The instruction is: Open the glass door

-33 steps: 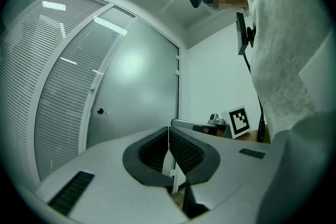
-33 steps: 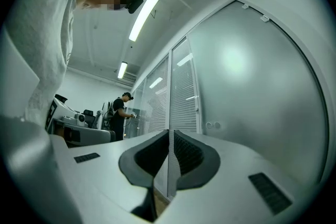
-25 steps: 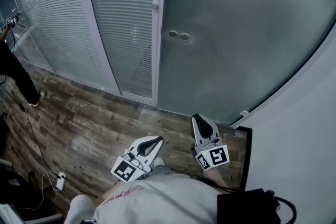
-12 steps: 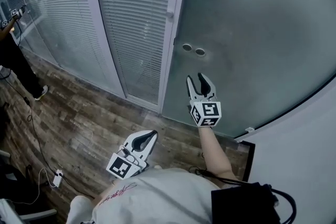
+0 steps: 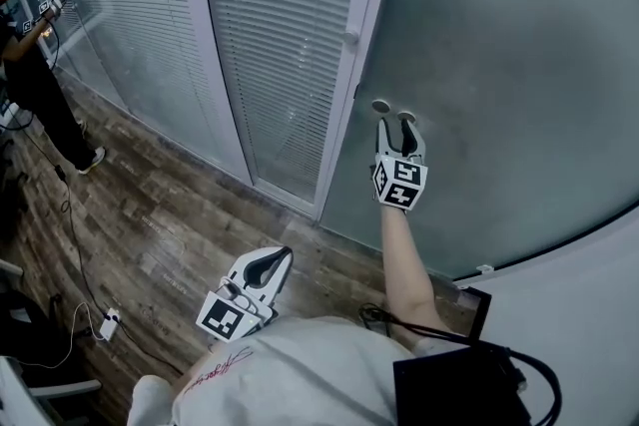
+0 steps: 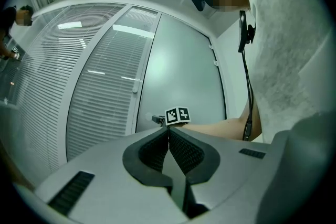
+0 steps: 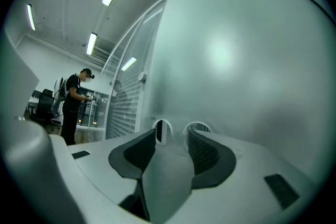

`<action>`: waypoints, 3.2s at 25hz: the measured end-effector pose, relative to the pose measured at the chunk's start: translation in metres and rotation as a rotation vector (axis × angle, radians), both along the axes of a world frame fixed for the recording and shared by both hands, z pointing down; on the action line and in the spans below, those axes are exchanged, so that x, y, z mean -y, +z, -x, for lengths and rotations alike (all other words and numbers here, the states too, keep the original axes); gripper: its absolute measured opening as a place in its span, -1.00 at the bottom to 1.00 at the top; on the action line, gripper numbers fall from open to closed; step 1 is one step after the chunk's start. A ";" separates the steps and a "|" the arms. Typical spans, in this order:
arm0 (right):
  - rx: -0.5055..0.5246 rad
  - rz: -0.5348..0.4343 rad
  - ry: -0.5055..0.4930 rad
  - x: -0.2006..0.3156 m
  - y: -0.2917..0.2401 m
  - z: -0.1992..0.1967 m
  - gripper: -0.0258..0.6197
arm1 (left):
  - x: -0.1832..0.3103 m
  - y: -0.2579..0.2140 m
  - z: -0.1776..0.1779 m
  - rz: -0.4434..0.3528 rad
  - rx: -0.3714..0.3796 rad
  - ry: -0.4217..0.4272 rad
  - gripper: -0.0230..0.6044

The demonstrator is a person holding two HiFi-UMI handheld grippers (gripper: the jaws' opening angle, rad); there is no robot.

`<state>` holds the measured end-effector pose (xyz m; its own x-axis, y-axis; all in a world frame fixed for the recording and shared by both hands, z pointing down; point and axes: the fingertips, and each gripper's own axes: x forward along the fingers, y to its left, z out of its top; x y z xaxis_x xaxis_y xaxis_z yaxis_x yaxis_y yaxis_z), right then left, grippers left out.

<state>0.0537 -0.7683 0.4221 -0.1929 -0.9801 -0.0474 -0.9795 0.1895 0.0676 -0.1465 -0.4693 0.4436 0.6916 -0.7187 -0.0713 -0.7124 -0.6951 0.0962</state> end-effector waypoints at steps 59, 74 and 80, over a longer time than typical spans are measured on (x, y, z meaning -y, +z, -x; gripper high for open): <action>0.089 -0.075 0.061 -0.030 -0.002 0.019 -0.55 | -0.009 0.012 -0.037 0.017 -0.002 0.110 -0.87; 0.091 -0.086 0.013 -0.068 -0.003 0.029 -0.55 | -0.040 0.012 -0.037 0.024 -0.010 0.120 -0.87; 0.090 -0.089 -0.014 -0.082 -0.003 0.035 -0.55 | -0.047 0.013 -0.045 0.021 -0.007 0.140 -0.87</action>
<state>0.0191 -0.6860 0.4191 -0.1976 -0.9684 -0.1522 -0.9797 0.2004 -0.0031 -0.1011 -0.4221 0.4566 0.7847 -0.6167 -0.0626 -0.6079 -0.7854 0.1169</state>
